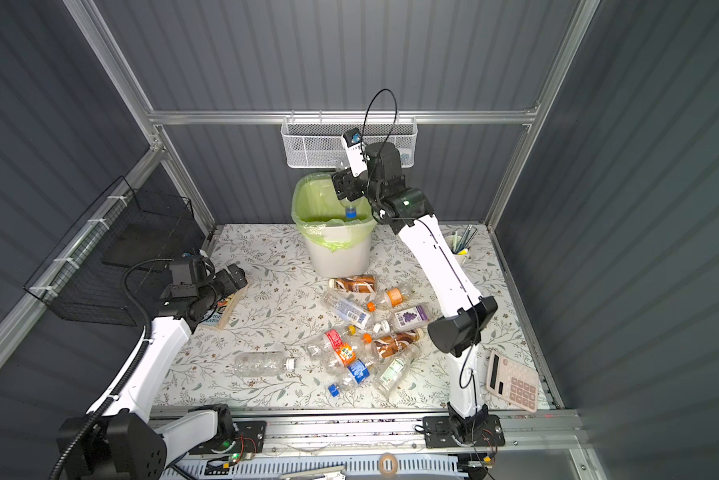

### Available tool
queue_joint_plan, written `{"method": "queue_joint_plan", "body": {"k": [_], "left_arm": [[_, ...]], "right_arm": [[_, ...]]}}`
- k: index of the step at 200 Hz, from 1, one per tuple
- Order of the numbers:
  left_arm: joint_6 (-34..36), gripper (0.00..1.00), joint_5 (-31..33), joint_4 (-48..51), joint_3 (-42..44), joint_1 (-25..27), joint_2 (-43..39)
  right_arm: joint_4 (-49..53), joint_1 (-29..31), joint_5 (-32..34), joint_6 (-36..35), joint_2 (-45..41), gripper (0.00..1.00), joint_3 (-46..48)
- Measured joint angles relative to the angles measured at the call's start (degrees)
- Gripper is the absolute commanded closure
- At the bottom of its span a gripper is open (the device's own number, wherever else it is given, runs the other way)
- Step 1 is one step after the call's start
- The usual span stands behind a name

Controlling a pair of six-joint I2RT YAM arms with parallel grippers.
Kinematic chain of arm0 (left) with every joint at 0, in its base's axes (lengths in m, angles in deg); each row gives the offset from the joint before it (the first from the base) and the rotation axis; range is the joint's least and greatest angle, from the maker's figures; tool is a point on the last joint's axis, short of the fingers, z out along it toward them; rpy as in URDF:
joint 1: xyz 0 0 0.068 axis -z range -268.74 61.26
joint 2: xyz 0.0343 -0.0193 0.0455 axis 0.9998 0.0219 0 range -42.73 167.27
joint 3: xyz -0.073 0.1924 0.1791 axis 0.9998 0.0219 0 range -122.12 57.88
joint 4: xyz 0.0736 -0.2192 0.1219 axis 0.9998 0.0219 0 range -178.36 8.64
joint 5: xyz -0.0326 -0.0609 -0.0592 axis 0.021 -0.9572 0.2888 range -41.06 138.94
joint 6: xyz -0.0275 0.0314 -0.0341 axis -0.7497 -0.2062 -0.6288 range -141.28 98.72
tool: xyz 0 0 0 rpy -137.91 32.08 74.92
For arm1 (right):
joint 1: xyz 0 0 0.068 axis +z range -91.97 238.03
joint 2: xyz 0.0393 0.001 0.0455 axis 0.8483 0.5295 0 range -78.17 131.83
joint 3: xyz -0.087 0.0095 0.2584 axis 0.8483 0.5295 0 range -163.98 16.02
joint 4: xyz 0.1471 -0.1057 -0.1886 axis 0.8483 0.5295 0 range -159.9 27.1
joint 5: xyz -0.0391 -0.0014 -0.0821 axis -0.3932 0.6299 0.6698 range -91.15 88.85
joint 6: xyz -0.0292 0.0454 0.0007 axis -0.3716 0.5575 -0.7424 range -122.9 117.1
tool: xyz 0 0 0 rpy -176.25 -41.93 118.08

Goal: Throw the plastic bottles in the bin
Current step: 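Lift the blue-label bottle with the right gripper and drop it into the bin, then move the right gripper back down toward the purple grape-juice bottle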

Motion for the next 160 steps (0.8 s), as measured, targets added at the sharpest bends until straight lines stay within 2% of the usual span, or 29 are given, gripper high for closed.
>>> {"method": "queue_joint_plan", "body": {"k": [26,65,96,126,160], "left_arm": [[0.24,0.0,0.13,0.09,0.0,0.0,-0.57],[0.22,0.0,0.13,-0.04,0.04,0.0,-2.71],[0.17,0.0,0.09,-1.6,1.66,0.0,-5.09],[0.2,0.0,0.07,-1.68,3.13,0.0,-5.84],[0.2,0.0,-0.39,-3.34,3.45,0.0,-5.49]], "right_arm": [[1.03,-0.13,2.23,0.81,-6.23,0.01,8.98],[-6.21,-0.09,6.67,2.67,-24.98,0.01,31.08],[-11.61,-1.79,10.4,7.82,-37.55,0.01,47.54],[-13.9,-6.08,11.58,19.52,-48.06,0.01,68.94],[-13.55,-9.49,11.65,33.64,-57.75,0.01,88.56]]}}
